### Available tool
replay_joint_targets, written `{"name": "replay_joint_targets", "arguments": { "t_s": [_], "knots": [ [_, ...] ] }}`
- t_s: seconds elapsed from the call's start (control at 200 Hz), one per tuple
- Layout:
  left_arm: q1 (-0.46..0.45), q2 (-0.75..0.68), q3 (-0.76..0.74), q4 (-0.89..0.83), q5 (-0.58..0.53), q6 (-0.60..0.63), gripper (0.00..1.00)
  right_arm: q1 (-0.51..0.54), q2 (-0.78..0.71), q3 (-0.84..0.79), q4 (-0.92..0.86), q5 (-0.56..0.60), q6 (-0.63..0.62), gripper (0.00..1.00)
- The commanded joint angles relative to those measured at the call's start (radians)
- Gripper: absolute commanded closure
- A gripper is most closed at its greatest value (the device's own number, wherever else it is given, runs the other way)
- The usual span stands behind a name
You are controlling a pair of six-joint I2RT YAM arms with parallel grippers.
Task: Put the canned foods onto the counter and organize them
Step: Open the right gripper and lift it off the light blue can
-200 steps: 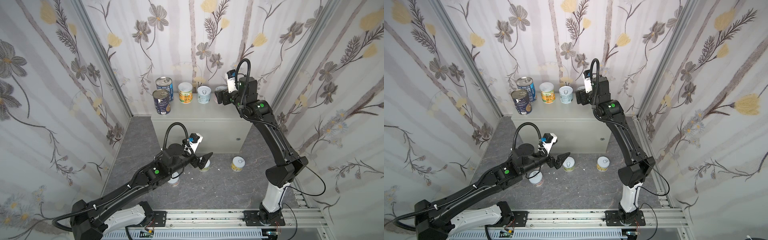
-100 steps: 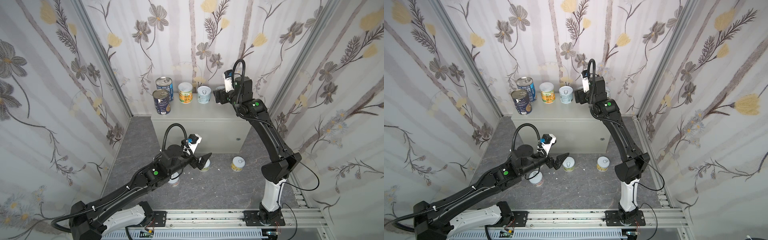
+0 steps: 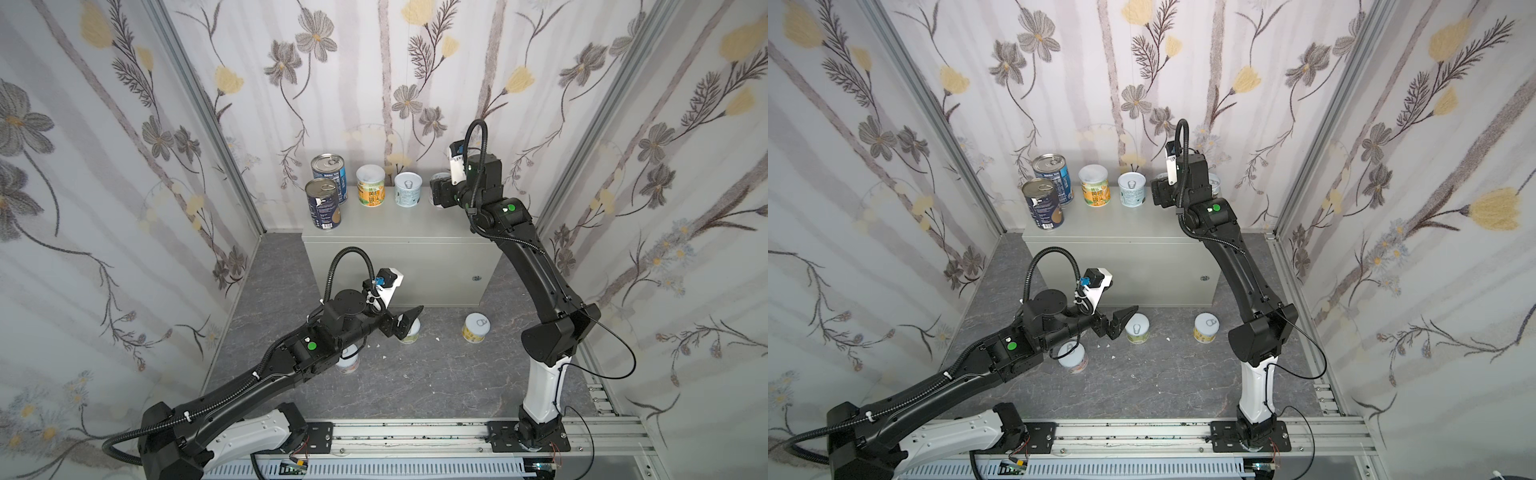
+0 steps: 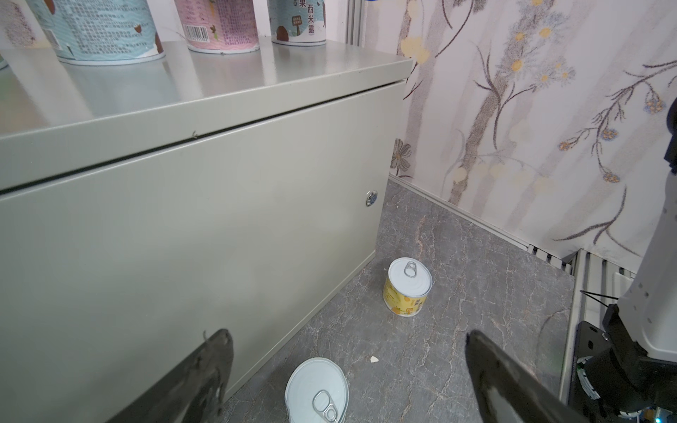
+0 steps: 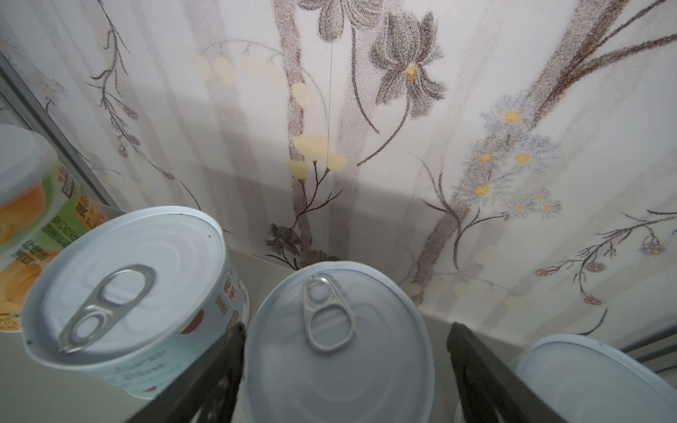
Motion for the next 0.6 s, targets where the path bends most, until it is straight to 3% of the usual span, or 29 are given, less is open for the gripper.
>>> {"name": "replay_joint_targets", "arguments": {
  "t_s": [0.0,0.34,0.595],
  "knots": [
    [-0.002,-0.002,0.001,0.025,-0.002,0.000,0.00,0.001,-0.002,0.006,0.035,0.025,-0.013,0.14],
    [0.000,-0.002,-0.001,0.024,-0.001,0.001,0.00,0.001,-0.010,0.006,0.034,0.030,-0.012,0.14],
    [-0.001,-0.001,-0.002,0.020,-0.014,-0.004,0.00,0.006,-0.051,0.005,0.033,-0.029,-0.010,0.12]
  ]
}}
